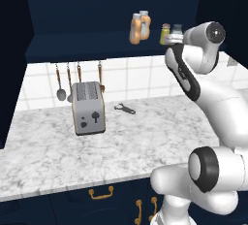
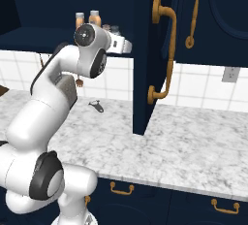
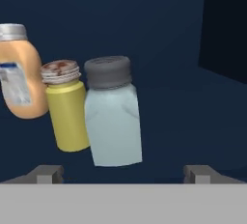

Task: Put the shaker and condiment bottle from the counter next to their counterparts in the cabinet.

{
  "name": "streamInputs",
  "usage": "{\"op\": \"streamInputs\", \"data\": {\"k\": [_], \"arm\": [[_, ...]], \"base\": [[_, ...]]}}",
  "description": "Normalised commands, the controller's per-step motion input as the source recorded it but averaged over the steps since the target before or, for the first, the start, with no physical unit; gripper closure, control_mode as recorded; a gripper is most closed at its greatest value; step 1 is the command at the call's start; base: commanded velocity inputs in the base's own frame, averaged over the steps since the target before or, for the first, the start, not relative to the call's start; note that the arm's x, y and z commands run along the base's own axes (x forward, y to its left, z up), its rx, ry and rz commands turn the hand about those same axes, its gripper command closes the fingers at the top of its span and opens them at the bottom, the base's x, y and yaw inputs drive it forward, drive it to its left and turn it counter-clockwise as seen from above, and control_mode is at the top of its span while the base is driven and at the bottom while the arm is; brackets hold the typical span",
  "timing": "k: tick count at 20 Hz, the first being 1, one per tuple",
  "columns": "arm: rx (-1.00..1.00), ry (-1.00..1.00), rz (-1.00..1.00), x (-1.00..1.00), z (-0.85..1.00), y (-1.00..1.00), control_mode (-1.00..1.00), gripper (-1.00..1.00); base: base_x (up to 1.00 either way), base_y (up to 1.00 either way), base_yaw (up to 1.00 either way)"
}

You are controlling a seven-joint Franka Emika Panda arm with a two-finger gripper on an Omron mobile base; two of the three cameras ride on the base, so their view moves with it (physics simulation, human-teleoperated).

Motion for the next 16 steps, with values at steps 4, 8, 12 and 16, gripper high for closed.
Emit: {"op": "streamInputs", "data": {"k": [4, 8, 12, 16], "arm": [[0.0, -0.02, 0.0, -0.39, 0.01, 0.0, -1.0, -1.0], [0.0, -0.01, 0.0, -0.34, 0.03, 0.0, -1.0, -1.0], [0.0, 0.0, 0.0, -0.27, 0.06, 0.0, -1.0, -1.0], [0.0, -0.01, 0.0, -0.29, 0.13, 0.0, -1.0, -1.0]], "base": [[0.0, 0.0, 0.0], [0.0, 0.0, 0.0], [0.0, 0.0, 0.0], [0.0, 0.0, 0.0]]}}
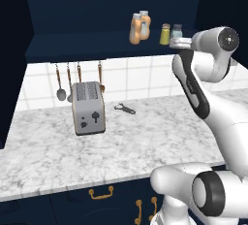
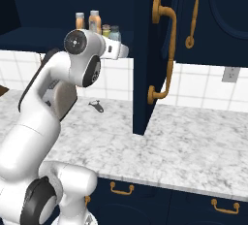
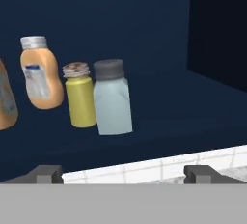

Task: Put the shaker and condiment bottle from the counter next to their counterparts in the cabinet.

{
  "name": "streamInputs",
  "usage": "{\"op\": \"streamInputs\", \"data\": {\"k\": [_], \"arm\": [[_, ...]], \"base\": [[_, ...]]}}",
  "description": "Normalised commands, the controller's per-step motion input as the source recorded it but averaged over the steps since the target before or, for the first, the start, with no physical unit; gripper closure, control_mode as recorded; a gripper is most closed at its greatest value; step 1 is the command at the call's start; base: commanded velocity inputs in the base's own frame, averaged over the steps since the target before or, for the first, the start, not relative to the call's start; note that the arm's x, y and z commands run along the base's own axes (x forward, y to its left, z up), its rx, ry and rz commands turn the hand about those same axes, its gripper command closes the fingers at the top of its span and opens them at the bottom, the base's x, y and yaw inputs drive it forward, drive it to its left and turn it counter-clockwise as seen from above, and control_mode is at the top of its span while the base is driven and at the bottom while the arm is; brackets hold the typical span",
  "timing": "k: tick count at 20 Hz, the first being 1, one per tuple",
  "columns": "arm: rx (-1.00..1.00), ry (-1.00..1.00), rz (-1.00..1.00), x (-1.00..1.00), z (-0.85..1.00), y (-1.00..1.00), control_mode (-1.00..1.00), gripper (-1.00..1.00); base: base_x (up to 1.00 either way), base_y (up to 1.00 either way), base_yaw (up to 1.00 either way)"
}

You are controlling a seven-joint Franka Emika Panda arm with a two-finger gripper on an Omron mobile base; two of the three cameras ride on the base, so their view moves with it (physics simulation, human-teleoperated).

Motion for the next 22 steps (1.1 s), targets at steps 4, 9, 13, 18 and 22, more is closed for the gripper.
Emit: {"op": "streamInputs", "data": {"k": [4, 9, 13, 18, 22], "arm": [[0.0, -0.01, 0.0, -0.41, 0.18, 0.0, -1.0, -1.0], [0.0, -0.07, 0.0, -0.56, 0.19, 0.0, -1.0, -1.0], [0.0, -0.08, 0.0, -0.66, 0.1, 0.0, -1.0, -1.0], [0.0, -0.1, 0.0, -0.77, 0.03, 0.1, -1.0, -1.0], [0.0, -0.12, 0.0, -0.84, 0.1, 0.15, -1.0, -1.0]], "base": [[0.0, 0.0, 0.0], [0.0, 0.0, 0.0], [0.0, 0.0, 0.0], [0.0, 0.0, 0.0], [0.0, 0.0, 0.0]]}}
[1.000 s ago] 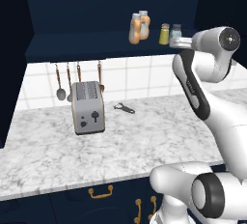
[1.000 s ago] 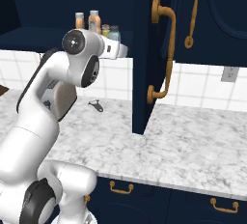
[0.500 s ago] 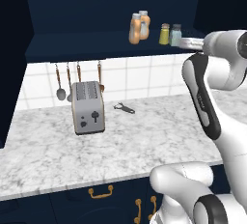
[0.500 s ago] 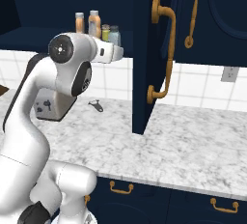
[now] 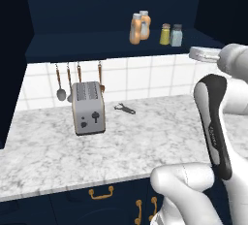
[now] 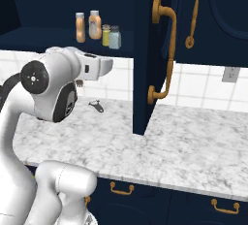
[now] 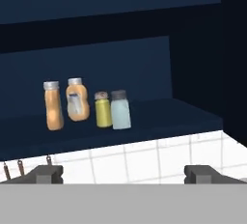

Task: Put the shaker and condiment bottle from the counter next to their counterparts in the cabinet.

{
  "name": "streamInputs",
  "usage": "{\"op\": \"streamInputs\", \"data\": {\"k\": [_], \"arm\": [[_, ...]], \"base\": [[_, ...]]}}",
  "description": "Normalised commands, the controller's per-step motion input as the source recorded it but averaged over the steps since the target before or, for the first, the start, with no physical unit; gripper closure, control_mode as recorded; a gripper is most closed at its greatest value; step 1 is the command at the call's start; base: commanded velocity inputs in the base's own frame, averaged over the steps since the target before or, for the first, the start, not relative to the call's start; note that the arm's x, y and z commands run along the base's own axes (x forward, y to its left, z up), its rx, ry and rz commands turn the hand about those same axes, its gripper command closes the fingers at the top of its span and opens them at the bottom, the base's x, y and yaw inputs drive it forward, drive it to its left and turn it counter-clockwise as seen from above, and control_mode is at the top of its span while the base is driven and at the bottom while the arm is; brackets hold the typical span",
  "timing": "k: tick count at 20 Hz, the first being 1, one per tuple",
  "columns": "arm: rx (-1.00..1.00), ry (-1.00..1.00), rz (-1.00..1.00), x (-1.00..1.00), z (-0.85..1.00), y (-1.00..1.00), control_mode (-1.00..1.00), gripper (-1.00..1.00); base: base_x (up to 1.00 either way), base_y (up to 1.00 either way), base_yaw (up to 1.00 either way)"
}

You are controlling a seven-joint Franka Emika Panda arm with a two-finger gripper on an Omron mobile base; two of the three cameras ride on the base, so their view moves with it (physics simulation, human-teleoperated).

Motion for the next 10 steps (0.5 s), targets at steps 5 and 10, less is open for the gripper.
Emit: {"op": "streamInputs", "data": {"k": [5, 10], "arm": [[0.0, -0.14, 0.0, -0.9, 0.16, 0.07, -1.0, -1.0], [-0.01, -0.16, 0.0, -0.85, 0.15, 0.1, -1.0, -1.0]], "base": [[0.0, 0.0, 0.0], [0.0, 0.0, 0.0]]}}
